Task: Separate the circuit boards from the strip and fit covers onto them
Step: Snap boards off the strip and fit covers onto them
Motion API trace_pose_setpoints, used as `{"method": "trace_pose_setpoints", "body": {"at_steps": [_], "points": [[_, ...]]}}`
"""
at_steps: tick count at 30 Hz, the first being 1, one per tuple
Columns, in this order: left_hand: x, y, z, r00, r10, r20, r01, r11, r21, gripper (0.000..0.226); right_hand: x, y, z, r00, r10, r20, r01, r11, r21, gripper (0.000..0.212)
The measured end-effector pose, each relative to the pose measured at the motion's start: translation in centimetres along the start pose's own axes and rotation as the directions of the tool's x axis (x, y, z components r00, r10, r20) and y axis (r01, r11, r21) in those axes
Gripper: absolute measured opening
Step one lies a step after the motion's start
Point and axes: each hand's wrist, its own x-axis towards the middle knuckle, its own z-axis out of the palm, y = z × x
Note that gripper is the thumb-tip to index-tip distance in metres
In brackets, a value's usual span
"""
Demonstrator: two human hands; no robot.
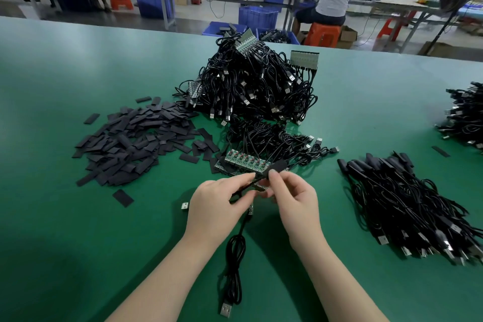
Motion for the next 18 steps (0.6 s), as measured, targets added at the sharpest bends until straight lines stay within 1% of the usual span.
{"method": "trace_pose_setpoints", "body": {"at_steps": [2,3,6,9,12,13,15,17,18], "points": [[0.0,0.1,0.0,0.999,0.034,0.008,-0.035,0.999,0.03,0.022,0.1,0.1,-0.1,0.999,0.035,-0.026,-0.032,0.995,0.091,0.022],[0.0,0.1,0.0,0.999,0.04,0.006,-0.04,0.999,0.026,0.02,0.1,-0.1,-0.1,0.999,0.038,-0.022,-0.035,0.994,0.099,0.019],[-0.1,0.0,0.0,0.999,0.04,-0.002,-0.04,0.999,0.014,0.019,-0.2,0.0,0.3,0.999,0.023,0.038,-0.025,0.998,0.057,0.014],[-0.1,-0.2,0.0,0.999,0.041,0.01,-0.041,0.999,0.006,0.016,-0.6,0.4,0.7,0.998,0.01,0.065,-0.009,1.0,-0.017,0.018],[0.0,-0.1,-0.2,0.999,0.033,0.016,-0.032,0.999,-0.035,0.026,-0.5,0.1,0.6,0.998,-0.014,0.055,0.013,1.0,0.023,0.011],[0.0,-0.1,-0.2,0.999,0.041,0.002,-0.041,0.999,-0.033,0.032,-0.3,-0.4,0.4,0.999,-0.029,0.036,0.027,0.998,0.064,0.009],[-0.2,0.0,-0.2,0.999,0.041,-0.023,-0.042,0.998,-0.051,0.042,0.4,-1.7,-0.6,0.998,-0.06,-0.035,0.067,0.975,0.213,0.01],[-0.3,-0.1,-0.2,0.999,0.013,-0.036,-0.016,0.996,-0.091,0.04,1.3,-3.5,-2.5,0.987,-0.084,-0.136,0.126,0.932,0.339,0.013],[-0.4,-0.3,-0.1,0.999,0.003,-0.037,-0.006,0.995,-0.101,0.038,1.6,-4.3,-3.9,0.972,-0.121,-0.201,0.184,0.923,0.337,0.016]]}}
